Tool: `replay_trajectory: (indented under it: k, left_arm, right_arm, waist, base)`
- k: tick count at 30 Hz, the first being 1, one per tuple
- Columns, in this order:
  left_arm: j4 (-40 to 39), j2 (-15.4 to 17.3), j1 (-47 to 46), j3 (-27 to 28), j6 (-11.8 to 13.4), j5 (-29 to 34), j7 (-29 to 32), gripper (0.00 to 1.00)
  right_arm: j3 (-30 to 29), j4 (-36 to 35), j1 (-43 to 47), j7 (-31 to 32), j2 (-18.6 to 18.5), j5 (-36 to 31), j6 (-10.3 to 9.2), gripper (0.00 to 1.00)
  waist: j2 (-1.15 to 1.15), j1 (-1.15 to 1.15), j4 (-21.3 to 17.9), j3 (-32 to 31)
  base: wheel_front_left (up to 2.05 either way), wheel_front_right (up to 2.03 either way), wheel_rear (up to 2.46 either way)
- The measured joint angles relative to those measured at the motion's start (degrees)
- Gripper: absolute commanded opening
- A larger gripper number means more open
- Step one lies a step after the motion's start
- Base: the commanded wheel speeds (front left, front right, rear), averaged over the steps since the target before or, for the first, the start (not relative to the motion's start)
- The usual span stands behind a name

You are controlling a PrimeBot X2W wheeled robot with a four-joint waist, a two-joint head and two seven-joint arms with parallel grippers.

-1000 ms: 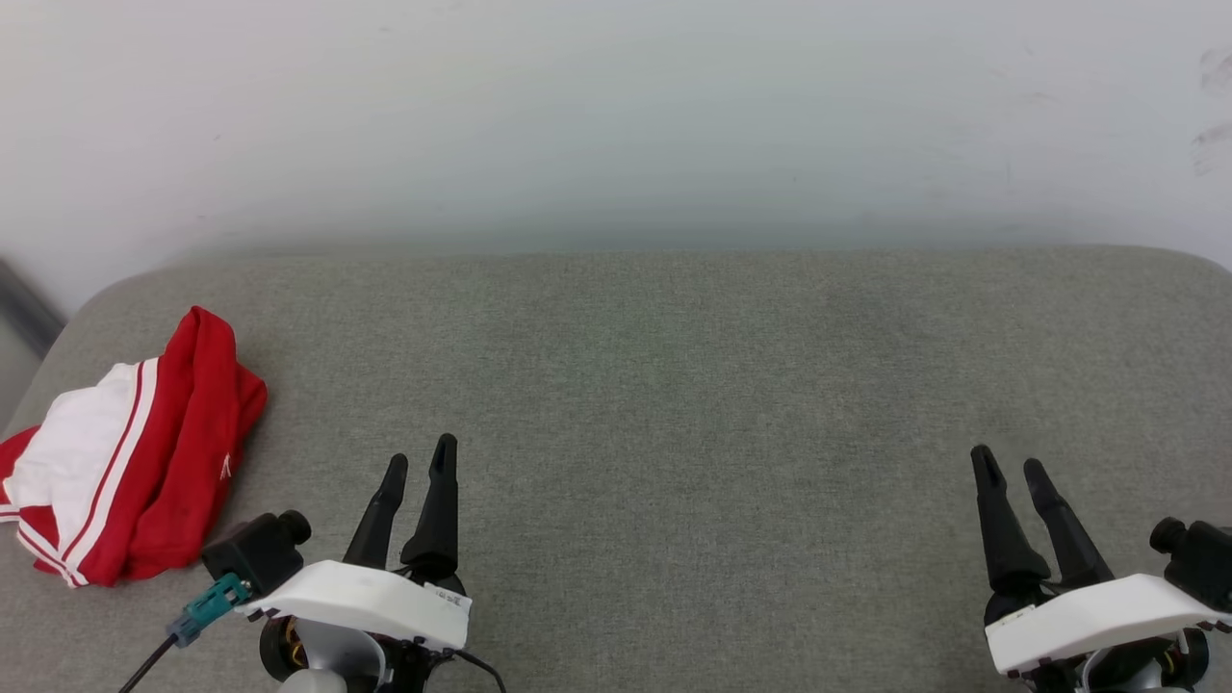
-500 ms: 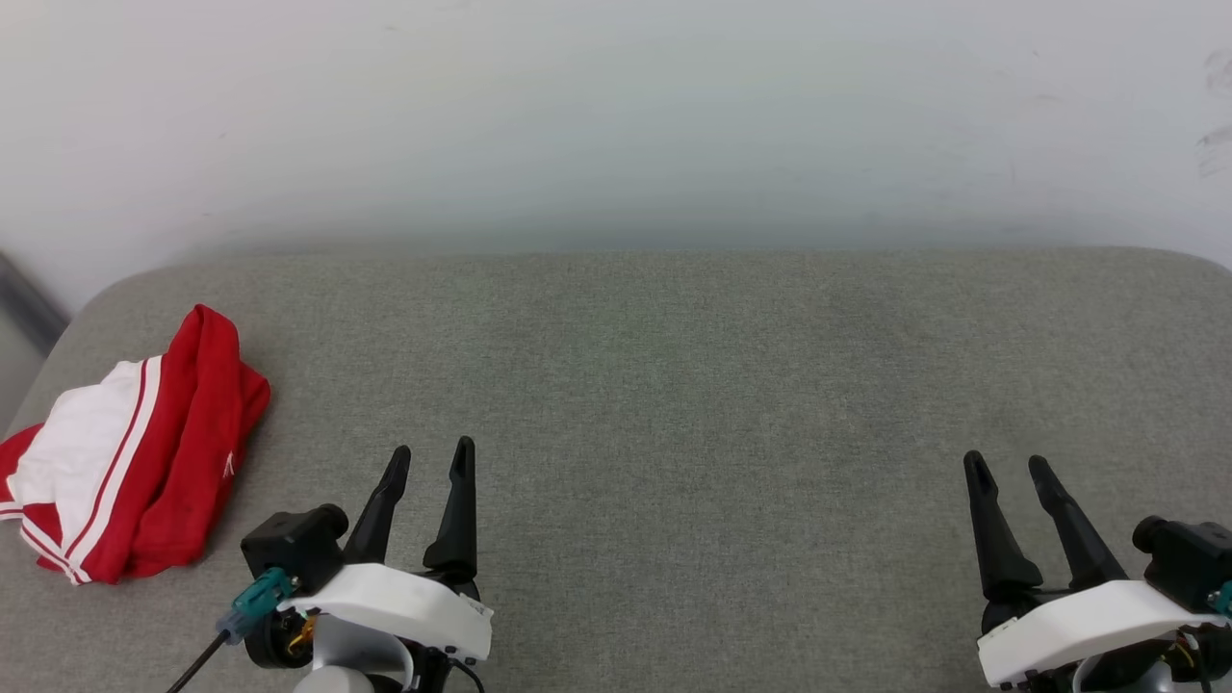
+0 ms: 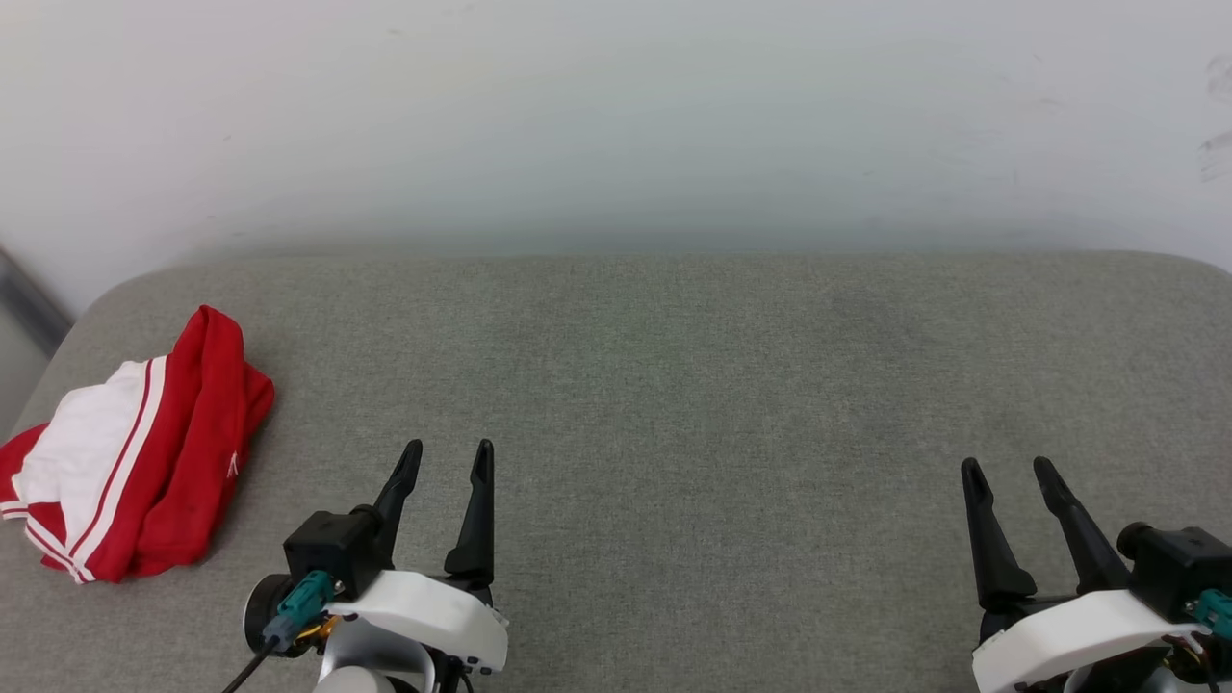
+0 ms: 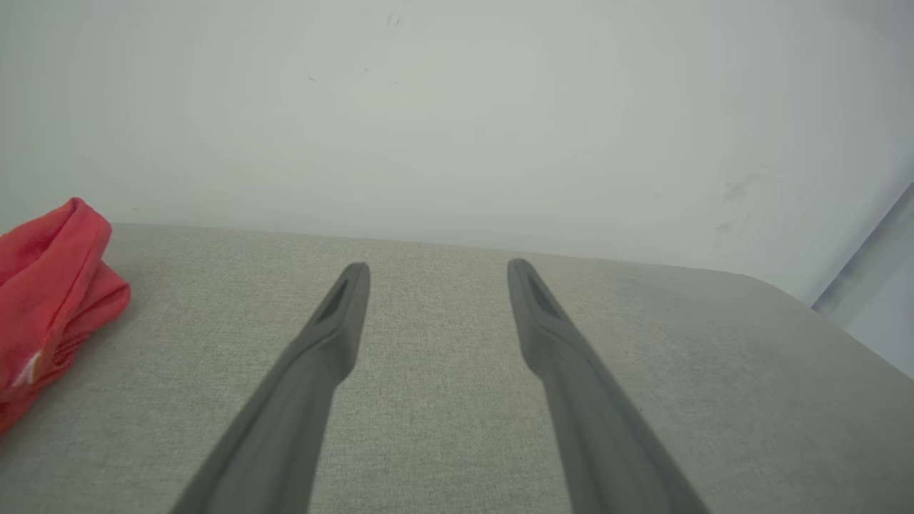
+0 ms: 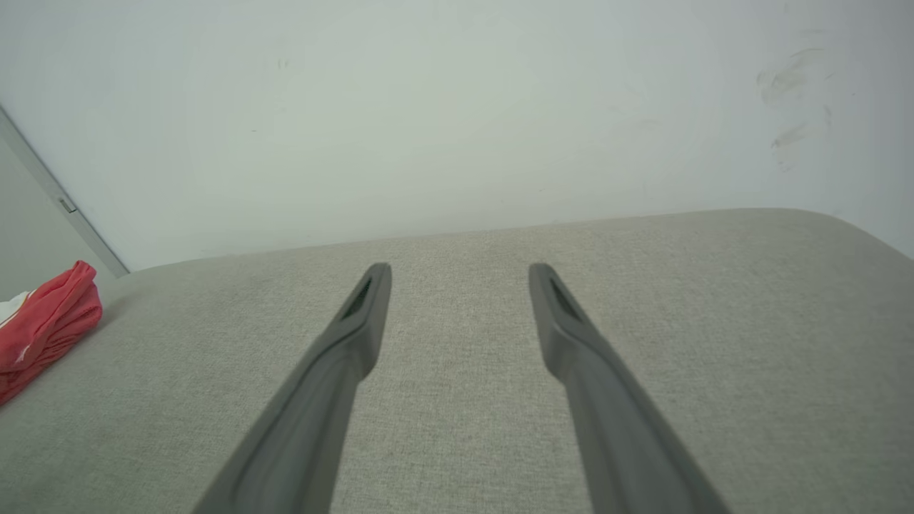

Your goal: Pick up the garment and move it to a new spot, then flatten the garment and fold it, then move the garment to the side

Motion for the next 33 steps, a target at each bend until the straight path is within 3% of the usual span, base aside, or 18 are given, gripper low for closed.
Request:
replay_trajectory:
  k: [21, 33]
  left_arm:
    - [1.41, 0.22, -0.57, -1.88, 1.31, 8.15, -2.5, 1.0]
    - [2.68, -0.13, -0.87, -2.1, 1.57, 11.29, -3.77, 1.0]
  right_arm:
    - [-0.56, -1.52, 0.87, -1.05, 0.93, -9.9, 0.01, 1.0]
    - [-0.78, -1.85, 0.97, -1.99, 1.11, -11.47, 0.09, 1.0]
  waist:
    - [0.0, 0.0, 0.06, 0.08]
    - [0.0, 0.0, 0.34, 0.07]
  base:
    - [0.0, 0.0, 0.0]
    - [0.0, 0.0, 0.0]
